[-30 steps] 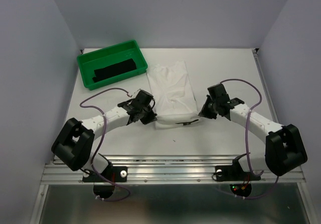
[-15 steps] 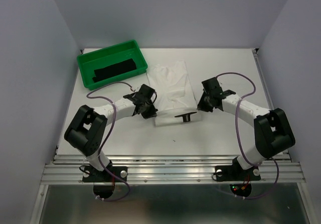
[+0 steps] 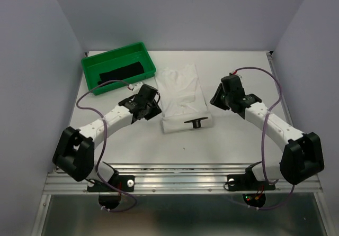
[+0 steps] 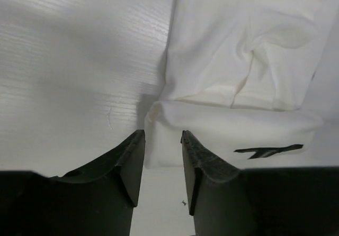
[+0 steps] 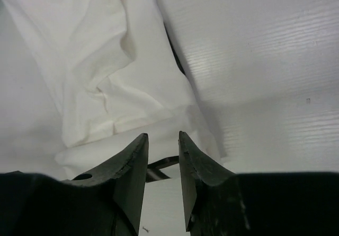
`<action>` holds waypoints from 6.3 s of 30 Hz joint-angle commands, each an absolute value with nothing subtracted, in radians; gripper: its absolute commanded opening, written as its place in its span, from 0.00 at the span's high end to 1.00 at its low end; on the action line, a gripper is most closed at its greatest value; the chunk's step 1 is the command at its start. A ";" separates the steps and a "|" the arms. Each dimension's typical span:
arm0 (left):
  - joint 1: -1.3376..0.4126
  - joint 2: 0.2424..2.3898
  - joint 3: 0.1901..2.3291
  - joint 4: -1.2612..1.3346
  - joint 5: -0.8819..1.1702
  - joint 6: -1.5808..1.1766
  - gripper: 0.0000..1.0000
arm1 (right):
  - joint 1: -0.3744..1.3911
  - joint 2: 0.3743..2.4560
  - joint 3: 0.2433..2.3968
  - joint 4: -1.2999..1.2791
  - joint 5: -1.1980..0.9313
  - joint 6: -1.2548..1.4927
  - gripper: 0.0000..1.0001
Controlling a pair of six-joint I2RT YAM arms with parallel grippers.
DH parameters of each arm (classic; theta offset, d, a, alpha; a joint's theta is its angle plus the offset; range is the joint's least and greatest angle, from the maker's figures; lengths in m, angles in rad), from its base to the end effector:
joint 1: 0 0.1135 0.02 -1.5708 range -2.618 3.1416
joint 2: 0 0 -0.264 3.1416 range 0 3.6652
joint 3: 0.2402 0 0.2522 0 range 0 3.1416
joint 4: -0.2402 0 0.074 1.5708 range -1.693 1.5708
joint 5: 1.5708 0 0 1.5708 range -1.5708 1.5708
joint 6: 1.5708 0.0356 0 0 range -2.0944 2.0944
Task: Roll the t-shirts
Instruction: Roll the T-shirt to the center of the board.
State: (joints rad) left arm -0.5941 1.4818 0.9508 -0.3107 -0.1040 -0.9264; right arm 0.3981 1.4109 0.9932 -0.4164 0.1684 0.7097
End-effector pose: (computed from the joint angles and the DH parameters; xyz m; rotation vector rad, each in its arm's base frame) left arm 0.2598 -0.1710 0.2226 -0.4601 2.4448 -0.5603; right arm 0.2784 0.1106 0.2488 0.4519 2.3707 0.3166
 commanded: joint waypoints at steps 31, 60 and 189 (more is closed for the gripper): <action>-0.741 1.634 1.083 -0.196 -0.071 -0.888 1.00 | 0.495 1.553 0.999 -0.347 0.181 0.666 0.99; -0.837 1.642 0.911 -0.193 -0.126 -0.885 1.00 | 0.578 1.491 0.733 -0.301 0.117 0.725 0.97; -0.805 1.209 0.387 0.017 0.037 -1.158 1.00 | 0.675 0.922 0.318 -0.304 0.183 1.198 0.79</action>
State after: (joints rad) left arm -0.8093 1.1992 0.3985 0.0113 0.0555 -1.1511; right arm 0.6693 0.9169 0.3237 -0.3283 0.1600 1.1908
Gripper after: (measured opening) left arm 0.022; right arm 0.302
